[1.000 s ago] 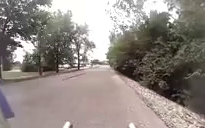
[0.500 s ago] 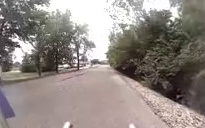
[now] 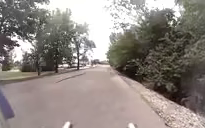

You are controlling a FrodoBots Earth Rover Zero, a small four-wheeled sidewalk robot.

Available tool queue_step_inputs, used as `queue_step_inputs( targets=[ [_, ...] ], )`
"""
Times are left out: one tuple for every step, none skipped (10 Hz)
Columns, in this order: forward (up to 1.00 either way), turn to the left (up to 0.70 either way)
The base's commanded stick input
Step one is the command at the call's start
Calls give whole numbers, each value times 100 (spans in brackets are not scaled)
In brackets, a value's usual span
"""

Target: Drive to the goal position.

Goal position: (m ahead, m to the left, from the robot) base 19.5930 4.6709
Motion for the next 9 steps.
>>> queue_step_inputs(
  targets=[
    [60, 0],
    [60, 0],
    [60, 0],
    [60, 0],
    [60, 0],
    [60, 0],
    [60, 0],
    [60, 0],
    [60, 0]
  ],
)
